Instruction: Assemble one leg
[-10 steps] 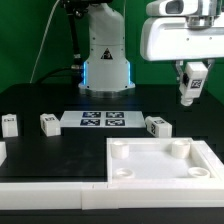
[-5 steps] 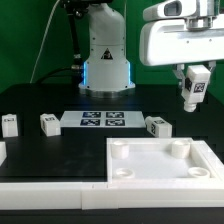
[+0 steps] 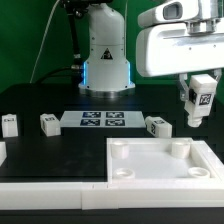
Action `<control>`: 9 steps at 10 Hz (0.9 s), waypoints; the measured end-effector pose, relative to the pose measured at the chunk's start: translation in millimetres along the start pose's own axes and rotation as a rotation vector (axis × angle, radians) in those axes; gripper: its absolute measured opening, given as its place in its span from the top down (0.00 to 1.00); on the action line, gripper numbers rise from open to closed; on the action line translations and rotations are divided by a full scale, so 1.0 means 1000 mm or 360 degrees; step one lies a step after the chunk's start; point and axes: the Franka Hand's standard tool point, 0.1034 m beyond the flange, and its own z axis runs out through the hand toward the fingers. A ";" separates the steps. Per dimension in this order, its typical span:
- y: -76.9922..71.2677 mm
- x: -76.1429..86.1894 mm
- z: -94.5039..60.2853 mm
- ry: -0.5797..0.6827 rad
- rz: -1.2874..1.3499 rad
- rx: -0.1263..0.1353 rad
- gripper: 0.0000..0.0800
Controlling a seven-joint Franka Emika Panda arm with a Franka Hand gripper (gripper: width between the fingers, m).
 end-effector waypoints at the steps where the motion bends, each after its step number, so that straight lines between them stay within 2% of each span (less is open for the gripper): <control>1: 0.000 0.000 0.001 -0.0002 0.0000 0.0000 0.64; 4: 0.000 0.000 0.001 -0.0003 0.0000 0.0001 0.64; 7: 0.022 0.026 0.004 0.0048 0.0094 -0.0002 0.64; 9: 0.030 0.044 0.015 0.0067 0.0100 0.0000 0.64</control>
Offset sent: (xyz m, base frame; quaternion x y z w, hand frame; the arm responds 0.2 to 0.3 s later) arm 0.0000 0.0000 0.0000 0.0000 0.0000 0.0000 1.0000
